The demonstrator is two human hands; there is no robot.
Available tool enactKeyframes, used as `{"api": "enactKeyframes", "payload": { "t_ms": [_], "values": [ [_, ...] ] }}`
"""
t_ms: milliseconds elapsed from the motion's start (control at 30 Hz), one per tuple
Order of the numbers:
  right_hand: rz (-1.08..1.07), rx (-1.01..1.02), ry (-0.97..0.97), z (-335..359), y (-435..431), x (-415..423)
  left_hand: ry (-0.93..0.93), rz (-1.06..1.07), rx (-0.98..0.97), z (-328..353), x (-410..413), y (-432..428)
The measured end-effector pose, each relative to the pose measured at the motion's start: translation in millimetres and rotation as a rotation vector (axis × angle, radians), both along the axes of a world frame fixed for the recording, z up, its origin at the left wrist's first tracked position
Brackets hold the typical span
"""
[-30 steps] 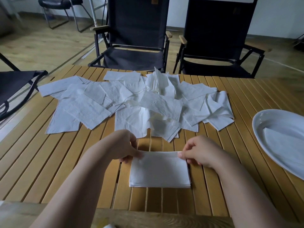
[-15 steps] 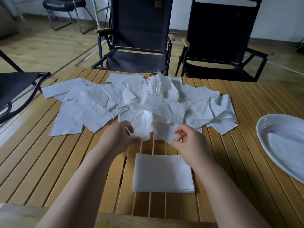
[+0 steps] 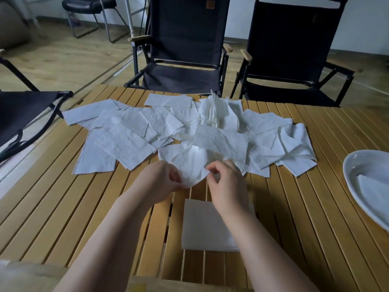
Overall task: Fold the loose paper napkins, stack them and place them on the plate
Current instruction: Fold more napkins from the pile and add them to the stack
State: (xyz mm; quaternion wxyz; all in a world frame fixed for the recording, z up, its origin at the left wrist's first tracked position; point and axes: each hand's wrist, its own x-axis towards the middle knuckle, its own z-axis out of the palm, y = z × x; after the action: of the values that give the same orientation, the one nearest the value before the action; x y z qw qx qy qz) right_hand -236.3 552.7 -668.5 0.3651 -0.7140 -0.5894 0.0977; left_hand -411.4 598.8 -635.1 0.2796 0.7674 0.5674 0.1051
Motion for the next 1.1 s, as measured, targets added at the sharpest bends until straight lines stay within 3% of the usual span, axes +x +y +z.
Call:
{"api": "enactKeyframes", "payload": {
  "t_ms": [133,600,867,1000,1100],
  "values": [
    [0.023,0.024,-0.007,0.6,-3.1,7.5,-0.02,-0.024,-0.026,10.2,-4.1,-7.1],
    [0.039,0.384,0.08,24.0,-15.8,28.4,-0.268,-0.017,0.228,31.1,17.3,-15.7],
    [0.003,0.194,0.167,23.2,-27.3,54.9,-0.498,0.027,0.248,30.7,23.7,-12.8],
    [0.156,0.12,0.07,26.5,-32.8,57.9,-0.422,-0.03,0.304,29.4,29.9,-13.8],
    [0.181,0.155,0.042,28.5,-33.2,58.1,-0.394,-0.113,0.237,30.9,36.5,-19.2]
  ]
}}
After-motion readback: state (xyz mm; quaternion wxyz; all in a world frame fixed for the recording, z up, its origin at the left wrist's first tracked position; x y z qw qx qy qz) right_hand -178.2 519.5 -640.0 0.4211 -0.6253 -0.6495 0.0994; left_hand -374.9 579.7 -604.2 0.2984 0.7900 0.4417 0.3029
